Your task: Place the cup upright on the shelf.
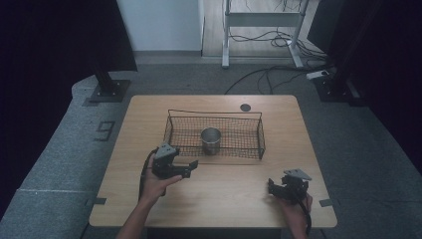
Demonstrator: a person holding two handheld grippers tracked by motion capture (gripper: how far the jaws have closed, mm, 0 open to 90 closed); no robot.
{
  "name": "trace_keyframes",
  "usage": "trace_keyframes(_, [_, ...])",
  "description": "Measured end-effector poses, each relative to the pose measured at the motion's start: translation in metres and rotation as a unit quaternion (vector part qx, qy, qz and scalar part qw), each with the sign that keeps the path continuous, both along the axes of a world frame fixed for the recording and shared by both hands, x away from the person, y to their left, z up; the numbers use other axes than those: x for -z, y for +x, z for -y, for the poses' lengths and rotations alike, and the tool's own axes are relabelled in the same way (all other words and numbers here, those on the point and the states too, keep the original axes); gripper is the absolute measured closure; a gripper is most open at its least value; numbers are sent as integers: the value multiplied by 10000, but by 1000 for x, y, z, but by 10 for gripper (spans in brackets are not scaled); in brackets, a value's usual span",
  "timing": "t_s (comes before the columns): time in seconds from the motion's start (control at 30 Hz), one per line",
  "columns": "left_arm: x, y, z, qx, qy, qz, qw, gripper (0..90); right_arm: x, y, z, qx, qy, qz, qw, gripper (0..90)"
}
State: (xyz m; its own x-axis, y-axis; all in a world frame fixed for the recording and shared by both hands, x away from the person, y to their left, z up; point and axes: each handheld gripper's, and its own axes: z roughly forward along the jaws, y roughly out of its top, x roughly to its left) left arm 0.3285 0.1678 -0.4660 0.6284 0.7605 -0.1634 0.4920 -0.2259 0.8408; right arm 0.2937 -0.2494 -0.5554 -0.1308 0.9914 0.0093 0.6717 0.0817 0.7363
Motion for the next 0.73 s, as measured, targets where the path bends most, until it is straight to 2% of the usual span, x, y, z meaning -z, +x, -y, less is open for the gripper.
trace_keyframes(0.17, [10,-12,-12,-53,24,7,10000,102,0,0,0,0,1,0,10000,114])
trace_keyframes(0.33, [23,-19,-23,-61,99,-92,9999,103,0,0,0,-1,-1,1,10000,115])
trace_keyframes(0.43, [30,-22,-28,-75,-20,-146,9999,103,0,0,0,-1,-1,0,10000,115])
trace_keyframes(0.5, [32,-23,-29,-41,-55,-204,9998,106,0,0,0,-1,0,0,10000,115])
trace_keyframes(0.57, [33,-24,-29,-55,-1,-174,9998,106,0,0,0,-1,-1,1,10000,115])
trace_keyframes(0.63, [33,-25,-29,-47,-58,-188,9998,106,0,0,0,-2,-1,0,10000,115])
trace_keyframes(0.73, [36,-25,-28,-43,-26,-202,9998,106,0,0,0,1,0,-4,10000,113])
